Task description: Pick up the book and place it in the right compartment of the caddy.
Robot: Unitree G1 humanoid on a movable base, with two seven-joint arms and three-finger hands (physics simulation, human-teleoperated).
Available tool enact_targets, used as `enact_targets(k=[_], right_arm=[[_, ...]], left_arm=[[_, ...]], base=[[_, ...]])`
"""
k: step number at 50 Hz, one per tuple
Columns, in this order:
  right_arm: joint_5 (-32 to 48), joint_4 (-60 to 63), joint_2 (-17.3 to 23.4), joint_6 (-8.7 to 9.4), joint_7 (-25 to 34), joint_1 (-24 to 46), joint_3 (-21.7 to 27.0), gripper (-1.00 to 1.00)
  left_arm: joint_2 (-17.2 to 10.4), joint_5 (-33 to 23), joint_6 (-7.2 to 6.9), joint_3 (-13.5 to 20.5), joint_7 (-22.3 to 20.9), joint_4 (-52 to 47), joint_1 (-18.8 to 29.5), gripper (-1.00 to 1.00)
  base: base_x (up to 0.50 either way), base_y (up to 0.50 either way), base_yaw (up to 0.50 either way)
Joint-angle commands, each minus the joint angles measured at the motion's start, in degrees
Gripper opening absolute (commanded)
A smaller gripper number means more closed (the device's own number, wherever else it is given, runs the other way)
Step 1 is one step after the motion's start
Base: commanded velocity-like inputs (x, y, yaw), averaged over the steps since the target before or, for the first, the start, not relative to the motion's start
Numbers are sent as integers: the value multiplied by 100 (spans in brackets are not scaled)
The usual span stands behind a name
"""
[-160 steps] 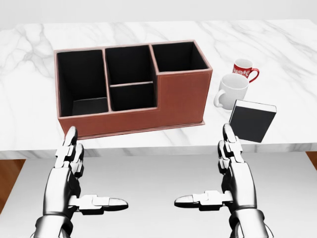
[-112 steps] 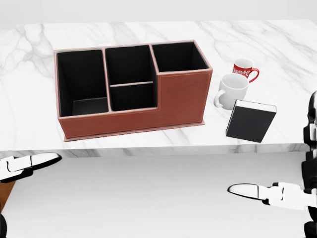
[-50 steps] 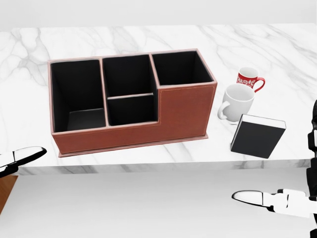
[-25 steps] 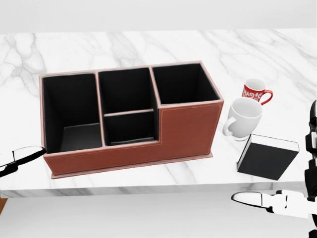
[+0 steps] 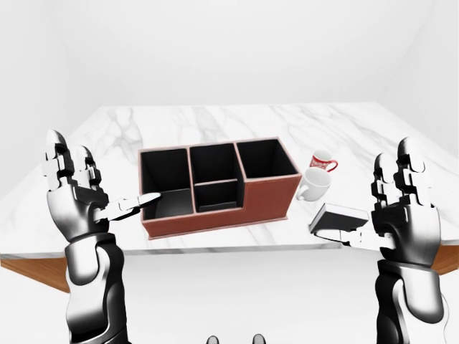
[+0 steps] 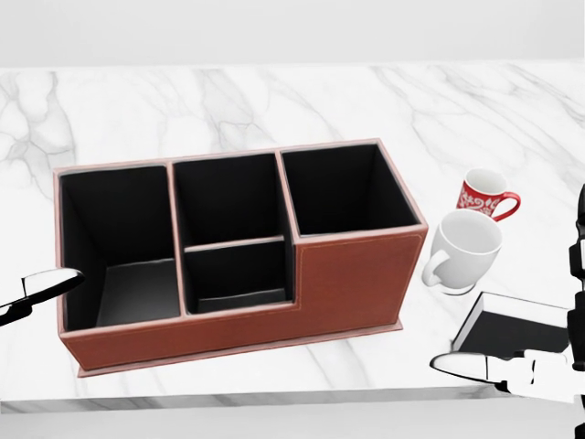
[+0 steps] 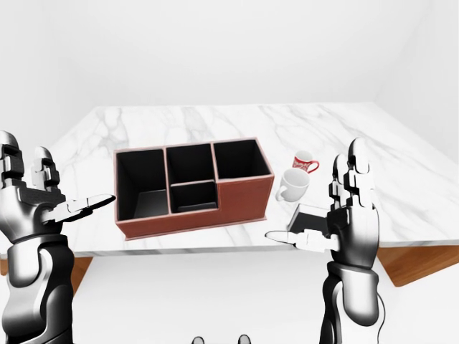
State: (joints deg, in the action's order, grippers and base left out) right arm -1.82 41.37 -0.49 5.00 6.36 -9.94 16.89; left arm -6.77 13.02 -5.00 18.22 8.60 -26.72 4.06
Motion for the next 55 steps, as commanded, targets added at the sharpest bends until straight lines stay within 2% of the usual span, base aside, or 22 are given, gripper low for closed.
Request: enact_targets(k=[1, 28, 34, 36, 38, 39, 40, 42, 44, 46, 49, 55], right_arm=[[-1, 0, -8, 0, 17, -17, 28, 100], [-72, 117, -17, 0, 29, -16, 122, 100], [-19, 337, 102, 0, 52, 161, 101, 100], [63, 684, 414, 0, 182, 519, 159, 100], [71, 912, 518, 0, 242, 763, 251, 100], [900, 1601, 3140, 0, 2881, -1070, 1831, 100], [1667, 1792, 2959, 0, 3364, -877, 2131, 100], [3013, 1809, 2297, 0, 3364, -543, 2284, 100], [3654, 1734, 1736, 0, 3364, -274, 2515, 100], [3941, 1636, 1457, 0, 3364, -32, 2750, 100], [4173, 1606, 1253, 0, 3364, 41, 2937, 100], [4191, 1517, 1138, 0, 3364, 22, 3369, 100]], left_arm=[[-6, -2, 0, 15, -5, 19, -3, 100], [-9, 13, 0, 17, 14, 32, -5, 100], [-6, 5, 0, 10, 12, 5, -7, 100], [-6, 3, 0, 17, 8, -17, -13, 100], [-4, -4, 0, 17, 1, 13, -8, 100], [-40, 4, 0, 40, -2, 82, 43, 100], [-42, 11, 0, 45, -6, 92, 41, 100], [-42, 9, 0, 44, -14, 118, 32, 100], [-33, 5, 0, 35, -21, 122, 14, 100], [-23, 6, 0, 25, -24, 102, -2, 100], [-26, 15, 0, 32, -22, 95, 10, 100], [-17, 11, 0, 26, -17, 40, -8, 100]], base=[[23, 0, 0], [23, 0, 0], [0, 0, 0], [0, 0, 0], [0, 0, 0], [0, 0, 0], [0, 0, 0], [0, 0, 0], [0, 0, 0], [0, 0, 0], [0, 0, 0], [0, 0, 0]])
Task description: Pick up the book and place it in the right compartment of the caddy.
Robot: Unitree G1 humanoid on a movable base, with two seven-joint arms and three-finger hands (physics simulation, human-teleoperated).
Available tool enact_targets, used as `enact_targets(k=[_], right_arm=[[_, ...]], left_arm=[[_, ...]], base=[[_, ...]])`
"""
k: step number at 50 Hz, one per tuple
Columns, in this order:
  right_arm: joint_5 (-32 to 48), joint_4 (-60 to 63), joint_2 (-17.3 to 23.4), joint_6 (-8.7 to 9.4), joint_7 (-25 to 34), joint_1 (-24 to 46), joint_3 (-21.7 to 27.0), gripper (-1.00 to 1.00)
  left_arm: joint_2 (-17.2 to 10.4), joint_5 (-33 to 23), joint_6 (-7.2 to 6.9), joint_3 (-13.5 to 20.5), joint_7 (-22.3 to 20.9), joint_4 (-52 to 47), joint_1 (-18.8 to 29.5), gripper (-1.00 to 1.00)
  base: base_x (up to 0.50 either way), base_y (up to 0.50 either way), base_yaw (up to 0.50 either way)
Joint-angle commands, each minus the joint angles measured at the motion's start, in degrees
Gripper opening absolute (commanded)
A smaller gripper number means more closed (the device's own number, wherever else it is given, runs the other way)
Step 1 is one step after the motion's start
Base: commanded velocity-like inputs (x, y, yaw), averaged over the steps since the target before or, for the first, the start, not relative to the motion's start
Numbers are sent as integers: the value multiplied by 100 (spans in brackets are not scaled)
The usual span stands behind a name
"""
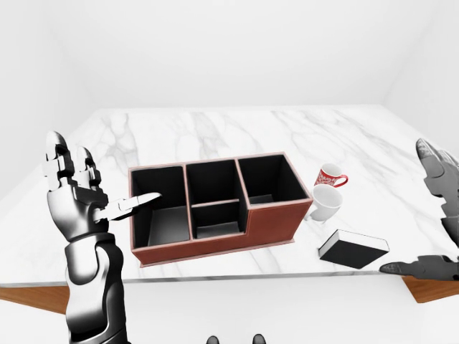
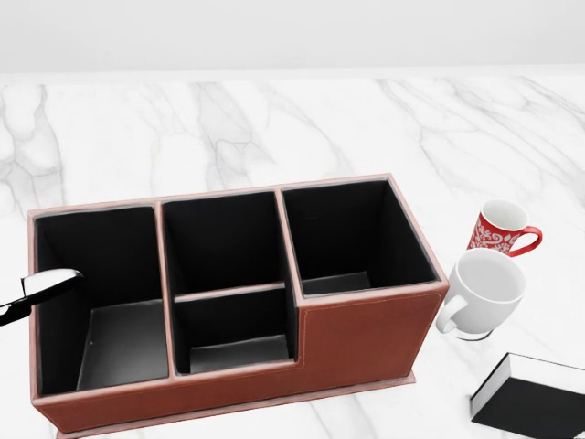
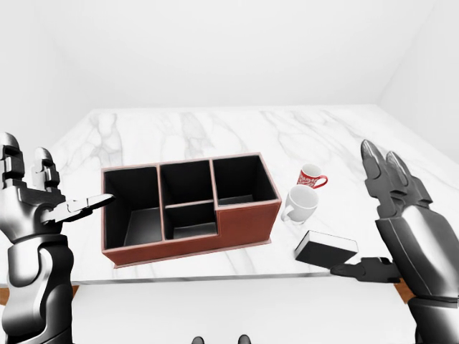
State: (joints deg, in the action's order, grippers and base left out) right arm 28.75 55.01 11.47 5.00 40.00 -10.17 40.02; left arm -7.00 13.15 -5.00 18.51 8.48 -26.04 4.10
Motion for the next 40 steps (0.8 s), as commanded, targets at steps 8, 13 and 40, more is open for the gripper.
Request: enact_targets(k=[8, 13, 40], right_arm=[[1088, 5, -144, 0, 0, -70, 1420, 100], [1062, -169, -169, 0, 0, -105, 1519, 100], [1425, -1827, -240, 0, 0, -157, 916, 100]], left_arm=[[17, -6, 0, -5, -3, -73, -29, 100], [22, -15, 0, -5, -14, -18, -27, 100], [16, -6, 0, 0, -32, 22, -32, 100]], base=[[0, 0, 0], [0, 0, 0], [0, 0, 0]])
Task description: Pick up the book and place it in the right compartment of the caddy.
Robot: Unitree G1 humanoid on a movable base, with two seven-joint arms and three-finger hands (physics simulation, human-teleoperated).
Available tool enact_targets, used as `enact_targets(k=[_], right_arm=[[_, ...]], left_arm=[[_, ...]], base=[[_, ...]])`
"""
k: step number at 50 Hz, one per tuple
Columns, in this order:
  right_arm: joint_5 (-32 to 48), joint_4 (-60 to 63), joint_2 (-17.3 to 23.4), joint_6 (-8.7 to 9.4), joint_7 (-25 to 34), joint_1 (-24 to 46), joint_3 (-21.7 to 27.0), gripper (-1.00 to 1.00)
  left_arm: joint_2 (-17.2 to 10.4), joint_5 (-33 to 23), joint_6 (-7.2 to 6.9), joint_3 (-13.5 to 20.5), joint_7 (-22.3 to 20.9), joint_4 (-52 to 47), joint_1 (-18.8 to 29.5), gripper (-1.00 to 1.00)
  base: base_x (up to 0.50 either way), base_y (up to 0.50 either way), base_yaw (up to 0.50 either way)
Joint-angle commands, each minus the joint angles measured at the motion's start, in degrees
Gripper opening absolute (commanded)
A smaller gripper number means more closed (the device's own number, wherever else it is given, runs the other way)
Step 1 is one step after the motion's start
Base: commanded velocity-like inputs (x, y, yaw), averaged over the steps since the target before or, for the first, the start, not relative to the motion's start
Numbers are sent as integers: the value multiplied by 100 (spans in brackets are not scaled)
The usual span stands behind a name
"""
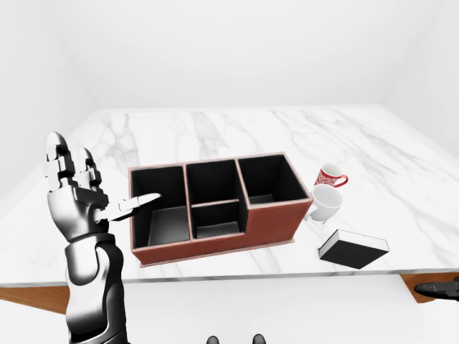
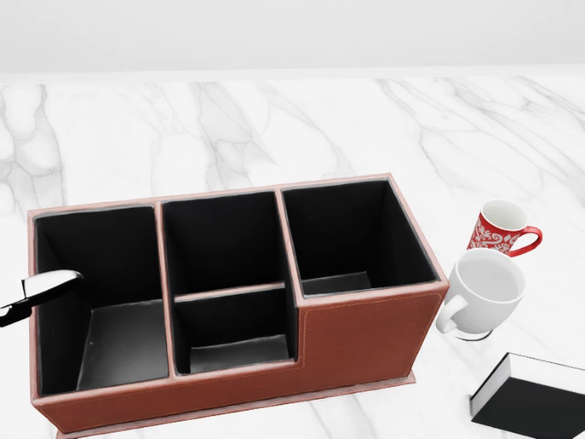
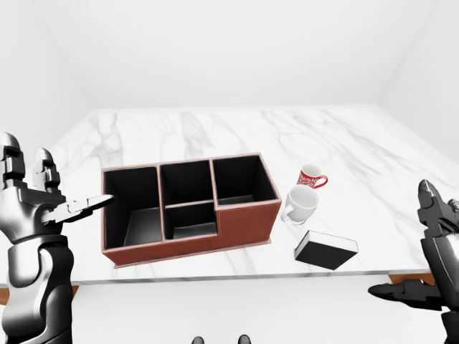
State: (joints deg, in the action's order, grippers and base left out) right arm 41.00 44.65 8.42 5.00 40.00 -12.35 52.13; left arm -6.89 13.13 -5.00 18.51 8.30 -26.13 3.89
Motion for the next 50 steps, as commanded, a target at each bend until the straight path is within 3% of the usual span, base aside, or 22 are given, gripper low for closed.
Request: enact_targets(k=[1, 50], right_arm=[[195, -798, 72, 0, 0, 58, -303, 100], [-37, -2990, 809, 0, 0, 510, -1398, 100]], left_arm=[[4, -4, 0, 0, -14, 32, -11, 100], [11, -64, 0, -51, -7, 34, -1, 100]], base=[[0, 0, 0], [0, 0, 0]])
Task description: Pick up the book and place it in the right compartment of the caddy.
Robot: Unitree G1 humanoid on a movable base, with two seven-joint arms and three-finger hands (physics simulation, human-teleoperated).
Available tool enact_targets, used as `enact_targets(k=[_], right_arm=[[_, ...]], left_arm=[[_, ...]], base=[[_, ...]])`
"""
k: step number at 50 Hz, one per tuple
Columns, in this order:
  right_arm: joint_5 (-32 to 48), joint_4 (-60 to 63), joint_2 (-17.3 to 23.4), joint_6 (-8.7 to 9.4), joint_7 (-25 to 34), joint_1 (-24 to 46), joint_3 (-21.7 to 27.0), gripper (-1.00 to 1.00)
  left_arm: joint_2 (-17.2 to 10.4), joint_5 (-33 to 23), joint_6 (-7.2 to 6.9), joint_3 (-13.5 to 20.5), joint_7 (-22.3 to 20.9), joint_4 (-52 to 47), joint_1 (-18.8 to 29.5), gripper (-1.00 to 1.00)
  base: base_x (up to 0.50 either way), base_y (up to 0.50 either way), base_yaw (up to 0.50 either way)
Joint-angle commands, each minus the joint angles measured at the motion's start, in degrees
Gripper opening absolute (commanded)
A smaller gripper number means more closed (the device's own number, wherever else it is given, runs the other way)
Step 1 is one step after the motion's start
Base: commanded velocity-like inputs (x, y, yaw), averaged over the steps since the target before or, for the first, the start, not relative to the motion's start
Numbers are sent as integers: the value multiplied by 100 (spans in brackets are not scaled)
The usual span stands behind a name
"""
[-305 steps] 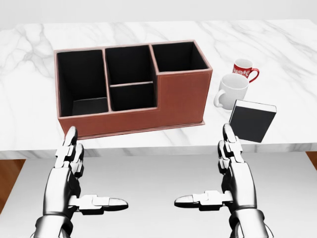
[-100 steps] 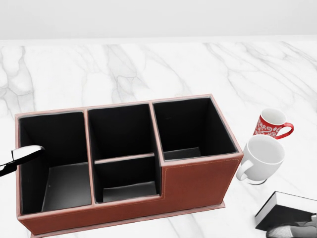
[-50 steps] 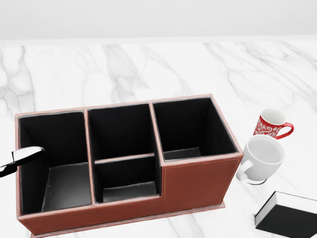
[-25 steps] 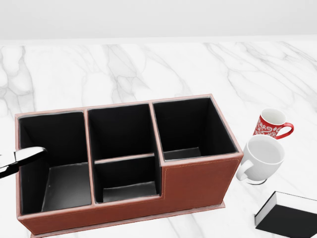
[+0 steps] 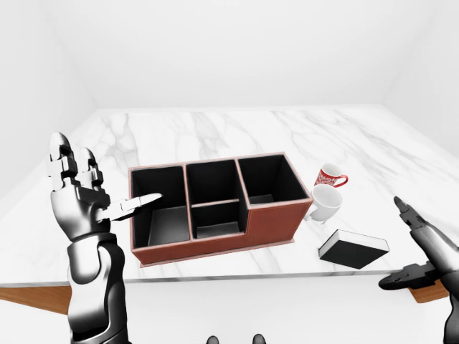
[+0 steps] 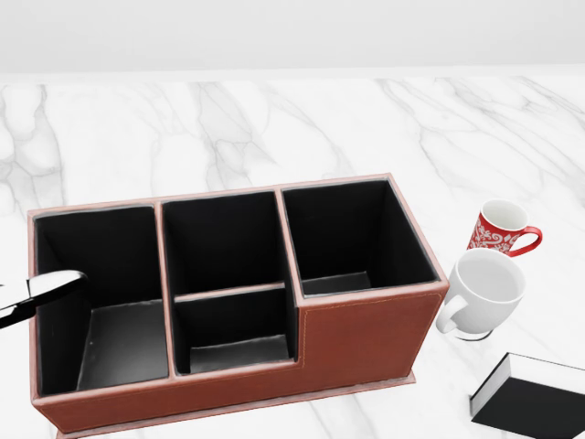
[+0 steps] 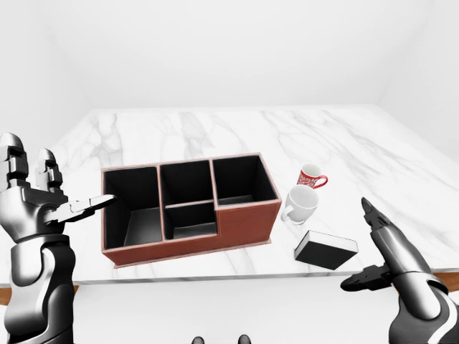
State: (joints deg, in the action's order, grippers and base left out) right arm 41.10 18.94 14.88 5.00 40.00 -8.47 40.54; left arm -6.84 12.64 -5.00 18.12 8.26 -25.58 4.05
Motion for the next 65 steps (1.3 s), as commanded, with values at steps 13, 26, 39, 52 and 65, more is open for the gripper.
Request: enact_targets(k=[13, 26, 39, 52, 65], right_arm=[[-135, -776, 317, 0, 0, 189, -344, 100], [-213, -1305, 454, 0, 0, 288, -549, 100], [-365, -1771, 624, 0, -131, 408, -655, 100], [-461, -2057, 826, 0, -166, 384, -527, 100], [-246, -2407, 1104, 0, -108, 731, -817, 100]], left_arm=[[22, -39, 0, -26, -22, 19, -24, 100], [26, -54, 0, -46, -11, 9, -9, 100], [26, -51, 0, -56, 2, -41, 8, 100], [16, -62, 0, -49, 4, -39, 14, 100], [12, -53, 0, -35, -3, -13, 4, 100]], base=[[0, 0, 0], [0, 0, 0], [0, 0, 0], [0, 0, 0], [0, 0, 0]])
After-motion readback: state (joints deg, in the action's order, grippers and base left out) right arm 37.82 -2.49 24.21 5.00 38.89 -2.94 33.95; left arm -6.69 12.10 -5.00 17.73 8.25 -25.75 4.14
